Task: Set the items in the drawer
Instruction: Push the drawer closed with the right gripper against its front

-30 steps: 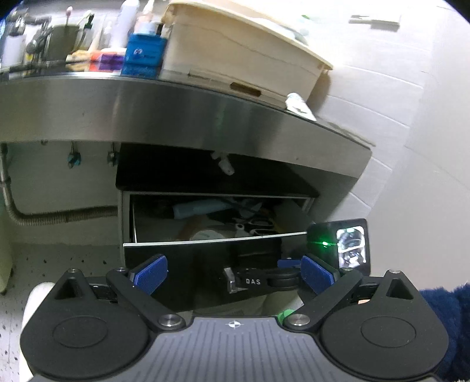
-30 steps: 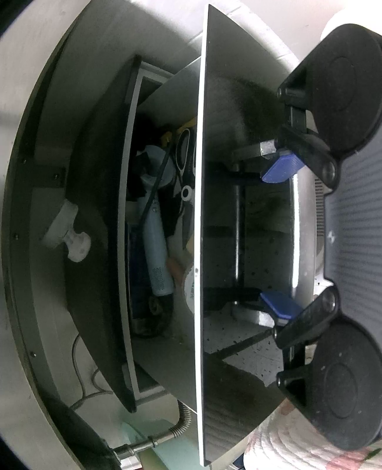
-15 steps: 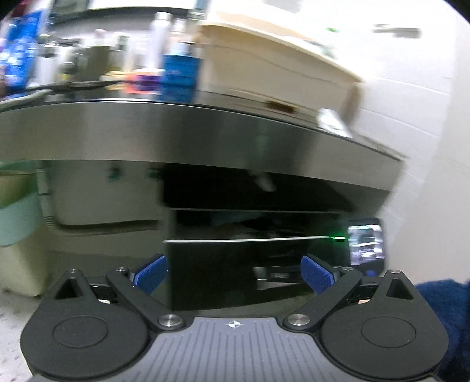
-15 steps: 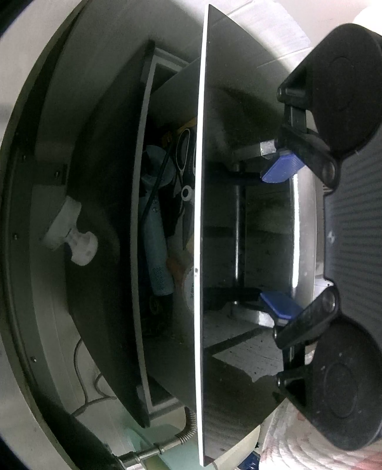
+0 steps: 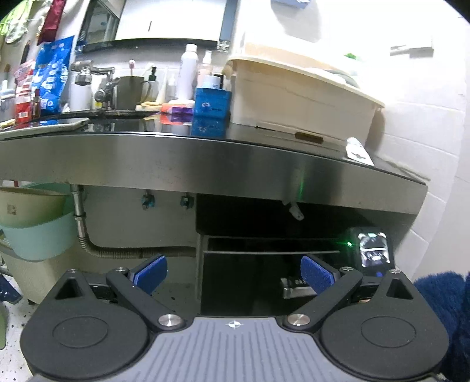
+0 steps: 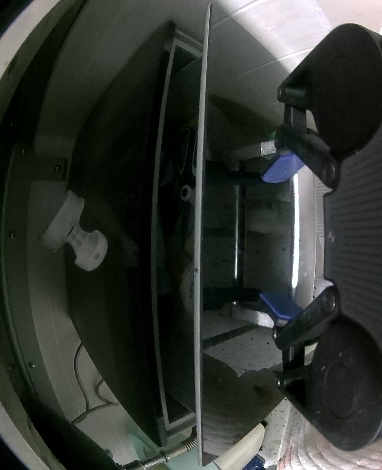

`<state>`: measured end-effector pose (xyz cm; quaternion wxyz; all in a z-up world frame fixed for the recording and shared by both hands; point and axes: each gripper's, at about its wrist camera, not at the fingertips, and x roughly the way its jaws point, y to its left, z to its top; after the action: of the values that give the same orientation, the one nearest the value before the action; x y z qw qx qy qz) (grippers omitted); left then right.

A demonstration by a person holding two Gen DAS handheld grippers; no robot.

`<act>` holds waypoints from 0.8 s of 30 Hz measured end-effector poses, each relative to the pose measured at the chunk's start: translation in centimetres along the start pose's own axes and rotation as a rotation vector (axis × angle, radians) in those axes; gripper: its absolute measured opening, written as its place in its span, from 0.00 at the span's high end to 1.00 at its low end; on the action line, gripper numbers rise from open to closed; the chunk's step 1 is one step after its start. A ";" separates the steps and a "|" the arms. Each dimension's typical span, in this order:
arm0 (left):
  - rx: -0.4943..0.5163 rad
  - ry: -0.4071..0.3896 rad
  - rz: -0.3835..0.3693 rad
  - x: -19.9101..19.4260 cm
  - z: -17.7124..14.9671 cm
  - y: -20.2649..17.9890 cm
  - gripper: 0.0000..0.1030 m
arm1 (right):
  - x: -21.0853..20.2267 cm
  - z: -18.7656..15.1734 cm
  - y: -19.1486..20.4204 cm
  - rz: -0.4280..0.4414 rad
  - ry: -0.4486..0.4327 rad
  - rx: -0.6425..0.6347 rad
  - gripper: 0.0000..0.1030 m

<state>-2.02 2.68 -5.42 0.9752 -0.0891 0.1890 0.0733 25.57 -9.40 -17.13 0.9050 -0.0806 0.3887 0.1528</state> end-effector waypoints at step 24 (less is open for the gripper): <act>0.060 0.072 0.064 0.6 -0.2 -0.6 0.01 | -0.7 -0.7 -0.2 0.003 -0.018 0.004 0.20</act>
<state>-1.40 2.09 -5.79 0.9671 -0.0562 0.2288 0.0956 24.72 -9.92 -17.05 0.9085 -0.0768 0.3809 0.1540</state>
